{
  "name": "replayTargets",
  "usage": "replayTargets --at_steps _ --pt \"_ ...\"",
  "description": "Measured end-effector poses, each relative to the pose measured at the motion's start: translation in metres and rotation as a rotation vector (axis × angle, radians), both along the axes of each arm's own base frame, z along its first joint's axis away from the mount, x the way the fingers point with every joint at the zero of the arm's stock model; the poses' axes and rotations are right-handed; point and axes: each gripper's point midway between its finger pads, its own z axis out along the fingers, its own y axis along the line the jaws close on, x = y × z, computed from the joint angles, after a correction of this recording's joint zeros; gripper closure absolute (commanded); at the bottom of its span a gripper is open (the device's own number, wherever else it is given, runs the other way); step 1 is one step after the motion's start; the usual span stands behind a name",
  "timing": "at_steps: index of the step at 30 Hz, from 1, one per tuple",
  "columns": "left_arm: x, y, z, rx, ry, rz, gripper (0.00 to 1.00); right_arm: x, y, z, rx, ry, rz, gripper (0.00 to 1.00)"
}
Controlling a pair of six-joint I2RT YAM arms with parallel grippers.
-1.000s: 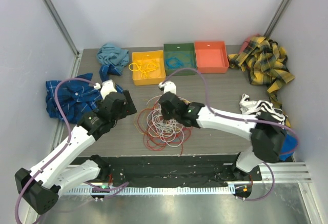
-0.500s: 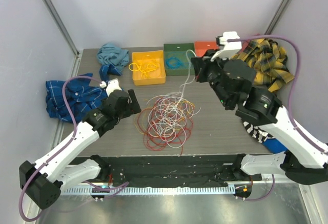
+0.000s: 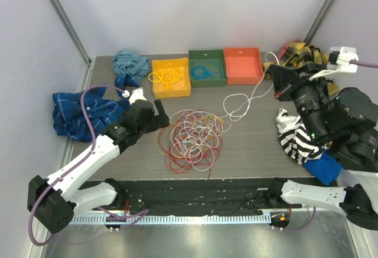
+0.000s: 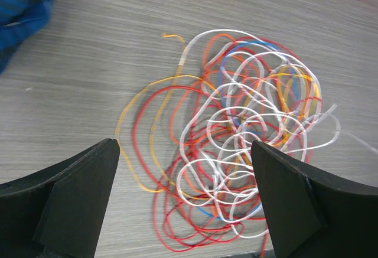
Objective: Untangle the cables
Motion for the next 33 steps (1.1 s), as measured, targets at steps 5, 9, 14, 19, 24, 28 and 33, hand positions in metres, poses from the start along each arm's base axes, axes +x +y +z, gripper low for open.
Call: replayTargets --at_steps 5,9,14,19,24,28,33 --pt "0.011 -0.039 0.014 -0.137 -0.060 -0.125 0.00 -0.004 -0.001 -0.010 0.018 0.012 0.015 0.99" --pt "0.021 -0.086 0.036 -0.269 -0.175 -0.305 0.00 0.005 0.021 -0.035 -0.042 0.067 0.047 0.99" --pt "0.017 -0.136 0.050 -0.307 -0.291 -0.565 0.00 0.012 0.039 -0.050 -0.093 0.105 0.073 0.99" --pt "0.000 -0.165 0.072 -0.311 -0.448 -0.752 0.00 0.009 0.036 -0.041 -0.074 0.091 0.080 0.99" --pt "-0.003 -0.176 0.101 -0.344 -0.590 -0.809 0.00 0.006 0.033 -0.035 -0.058 0.079 0.083 0.99" --pt "-0.003 -0.177 0.116 -0.367 -0.650 -0.816 0.00 0.006 0.033 -0.036 -0.059 0.080 0.085 0.99" --pt "-0.010 -0.182 0.132 -0.409 -0.691 -0.831 0.00 0.006 0.033 -0.037 -0.057 0.082 0.088 0.99"
